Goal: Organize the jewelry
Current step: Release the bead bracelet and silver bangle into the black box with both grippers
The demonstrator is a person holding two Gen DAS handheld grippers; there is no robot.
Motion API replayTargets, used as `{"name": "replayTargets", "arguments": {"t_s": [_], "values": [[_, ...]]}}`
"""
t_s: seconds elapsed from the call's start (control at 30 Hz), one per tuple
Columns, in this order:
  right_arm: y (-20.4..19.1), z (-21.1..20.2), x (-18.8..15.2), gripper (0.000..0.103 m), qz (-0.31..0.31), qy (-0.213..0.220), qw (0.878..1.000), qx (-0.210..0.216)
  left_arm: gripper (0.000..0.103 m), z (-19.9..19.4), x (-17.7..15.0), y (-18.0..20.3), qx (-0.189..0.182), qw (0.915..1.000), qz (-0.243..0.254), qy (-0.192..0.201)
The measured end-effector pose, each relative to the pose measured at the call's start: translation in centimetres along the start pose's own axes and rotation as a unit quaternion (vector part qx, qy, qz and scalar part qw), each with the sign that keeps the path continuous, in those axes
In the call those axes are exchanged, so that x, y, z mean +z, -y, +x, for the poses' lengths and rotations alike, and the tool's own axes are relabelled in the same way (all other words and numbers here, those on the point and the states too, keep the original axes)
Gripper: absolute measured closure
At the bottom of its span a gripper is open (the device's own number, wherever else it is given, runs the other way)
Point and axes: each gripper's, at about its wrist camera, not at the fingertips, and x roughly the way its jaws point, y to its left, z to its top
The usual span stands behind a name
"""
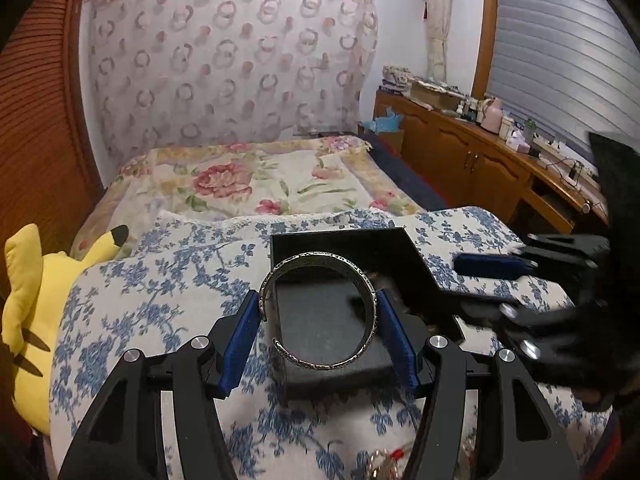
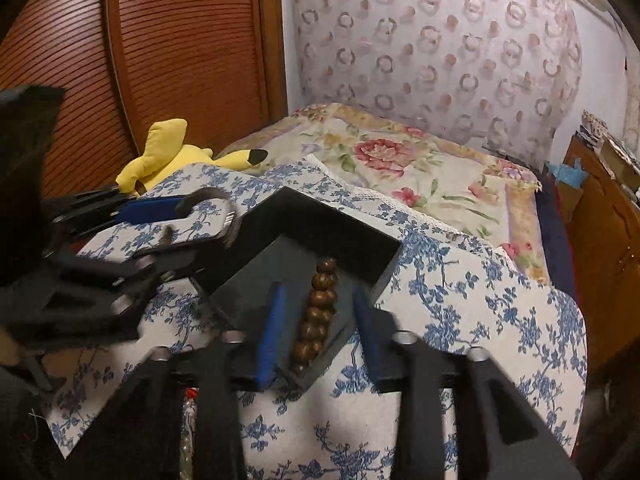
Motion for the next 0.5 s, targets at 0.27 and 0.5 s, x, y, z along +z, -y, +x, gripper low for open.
{"name": "replayTargets", "arguments": {"t_s": [0.27,0.5], "values": [[1.0,-2.7,-2.1,0.063,0.011,0.016,1.0,0.006,0.046,3.8,1.3,0.9,0.011,0.999,0.019,-0.038],[1.6,-3.6,-3.7,0.062,0.017,0.02,1.0,0.006,0.045,6.2,1.8,1.4,0.032,0.9969,0.032,-0.064]]}}
